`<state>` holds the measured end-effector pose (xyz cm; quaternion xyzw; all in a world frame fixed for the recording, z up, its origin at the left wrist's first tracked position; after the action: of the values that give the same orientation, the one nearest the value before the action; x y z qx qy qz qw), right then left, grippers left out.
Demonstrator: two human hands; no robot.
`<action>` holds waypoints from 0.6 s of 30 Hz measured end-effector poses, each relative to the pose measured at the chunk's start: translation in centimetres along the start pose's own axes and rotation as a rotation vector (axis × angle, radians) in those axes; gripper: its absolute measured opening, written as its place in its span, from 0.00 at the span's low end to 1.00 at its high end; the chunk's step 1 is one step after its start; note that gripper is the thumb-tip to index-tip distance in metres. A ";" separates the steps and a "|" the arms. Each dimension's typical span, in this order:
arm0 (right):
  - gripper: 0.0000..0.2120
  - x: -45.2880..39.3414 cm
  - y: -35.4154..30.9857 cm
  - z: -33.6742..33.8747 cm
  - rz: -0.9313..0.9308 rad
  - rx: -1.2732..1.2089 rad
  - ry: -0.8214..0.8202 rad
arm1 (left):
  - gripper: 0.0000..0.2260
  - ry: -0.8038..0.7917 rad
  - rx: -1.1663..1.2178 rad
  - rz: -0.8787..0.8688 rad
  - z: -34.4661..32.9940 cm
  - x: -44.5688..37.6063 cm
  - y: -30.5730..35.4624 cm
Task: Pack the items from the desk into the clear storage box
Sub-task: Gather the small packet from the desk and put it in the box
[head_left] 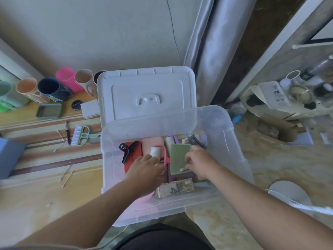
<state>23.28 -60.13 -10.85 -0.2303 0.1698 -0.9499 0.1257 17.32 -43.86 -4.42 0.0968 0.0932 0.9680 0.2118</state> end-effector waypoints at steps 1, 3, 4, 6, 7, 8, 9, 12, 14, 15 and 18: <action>0.08 0.0 0.4 0.3 -0.004 -0.014 0.015 | 0.11 0.020 0.001 0.010 0.6 0.1 -0.5; 0.14 0.0 1.0 0.9 -0.016 -0.065 0.048 | 0.09 0.061 -0.006 0.034 1.5 0.2 -1.8; 0.17 -0.1 1.1 1.0 -0.021 -0.086 0.057 | 0.09 0.075 -0.007 0.054 1.7 0.2 -2.5; 0.19 -0.2 1.1 1.2 -0.025 -0.112 0.080 | 0.10 0.088 -0.014 0.086 2.3 0.4 -3.5; 0.20 -0.4 1.1 1.2 -0.035 -0.125 0.098 | 0.10 0.096 -0.015 0.094 2.7 0.4 -3.8; 0.22 -0.5 1.0 1.3 -0.044 -0.139 0.119 | 0.10 0.109 -0.014 0.099 3.1 0.5 -4.0; 0.24 -0.6 0.9 1.4 -0.053 -0.146 0.140 | 0.10 0.128 -0.010 0.104 3.5 0.7 -4.2; 0.27 -0.9 0.1 1.4 -0.027 -0.108 0.184 | 0.09 0.159 -0.001 0.127 4.0 1.1 -4.9; 0.29 -1.0 -0.2 0.9 -0.001 -0.089 0.177 | 0.09 0.163 0.004 0.124 3.8 1.5 -5.3; 0.29 -1.0 -0.1 0.7 0.004 -0.085 0.169 | 0.09 0.170 0.002 0.110 3.7 1.6 -5.4; 0.28 -0.8 -0.2 1.0 0.008 -0.065 0.180 | 0.11 0.227 -0.006 0.043 3.7 2.0 -5.2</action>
<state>24.42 -59.99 -10.31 -0.1473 0.2122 -0.9602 0.1063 18.44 -37.87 -1.70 -0.0123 0.1116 0.9773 0.1795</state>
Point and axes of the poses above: each hand's wrist, its own x-axis away from the middle knuckle, its own z-axis out of the back of the hand, y = z × x, the point moved 10 cm from there along -x, towards the middle knuckle, and after that the axes turned 9 degrees about y, right-handed, at the moved point
